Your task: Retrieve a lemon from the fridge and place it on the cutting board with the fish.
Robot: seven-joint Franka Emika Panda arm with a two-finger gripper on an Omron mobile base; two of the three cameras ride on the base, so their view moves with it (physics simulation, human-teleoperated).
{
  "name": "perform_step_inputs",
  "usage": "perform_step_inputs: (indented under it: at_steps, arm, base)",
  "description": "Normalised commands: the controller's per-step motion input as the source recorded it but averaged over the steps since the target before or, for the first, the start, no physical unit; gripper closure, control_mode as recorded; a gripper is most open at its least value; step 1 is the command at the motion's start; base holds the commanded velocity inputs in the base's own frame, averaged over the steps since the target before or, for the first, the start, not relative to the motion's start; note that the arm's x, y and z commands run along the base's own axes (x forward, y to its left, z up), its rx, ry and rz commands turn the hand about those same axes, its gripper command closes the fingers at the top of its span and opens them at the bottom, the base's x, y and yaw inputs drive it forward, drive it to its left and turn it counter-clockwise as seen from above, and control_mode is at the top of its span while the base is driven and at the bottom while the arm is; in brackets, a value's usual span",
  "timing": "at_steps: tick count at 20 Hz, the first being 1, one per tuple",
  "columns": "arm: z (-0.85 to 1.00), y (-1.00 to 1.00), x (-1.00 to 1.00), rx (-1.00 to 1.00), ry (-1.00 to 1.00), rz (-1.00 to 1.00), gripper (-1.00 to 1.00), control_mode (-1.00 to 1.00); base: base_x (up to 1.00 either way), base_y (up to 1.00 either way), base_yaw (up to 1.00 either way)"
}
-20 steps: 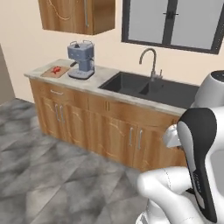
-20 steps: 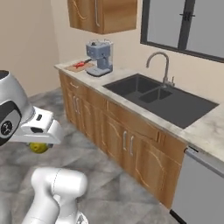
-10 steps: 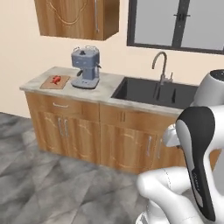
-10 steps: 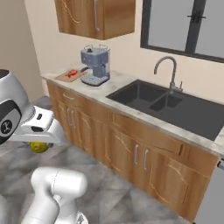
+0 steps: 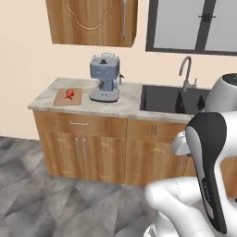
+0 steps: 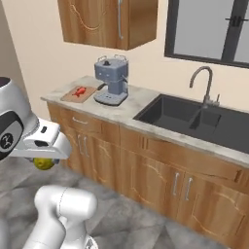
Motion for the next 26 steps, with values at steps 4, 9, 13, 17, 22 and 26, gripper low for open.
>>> perform_step_inputs:
  at_steps: [4,9,13,17,22,26]
  arm:
    - [0.00,0.00,0.00,0.00,0.00,0.00,1.00,1.00]
    - [0.00,0.00,0.00,0.00,0.00,0.00,1.00,1.00]
    - [0.00,0.00,0.00,0.00,0.00,0.00,1.00,1.00]
    - [0.00,0.00,0.00,0.00,0.00,0.00,1.00,1.00]
    - [0.00,0.00,0.00,0.00,0.00,0.00,1.00,1.00]
    - [0.00,0.00,0.00,0.00,0.00,0.00,1.00,1.00]
  base:
    - [0.45,1.00,-0.29]
    - [0.48,1.00,-0.31]
    - [0.50,1.00,-0.32]
    - [0.62,1.00,-0.36]
    - [0.58,0.97,-0.43]
    - [0.40,0.59,-0.63]
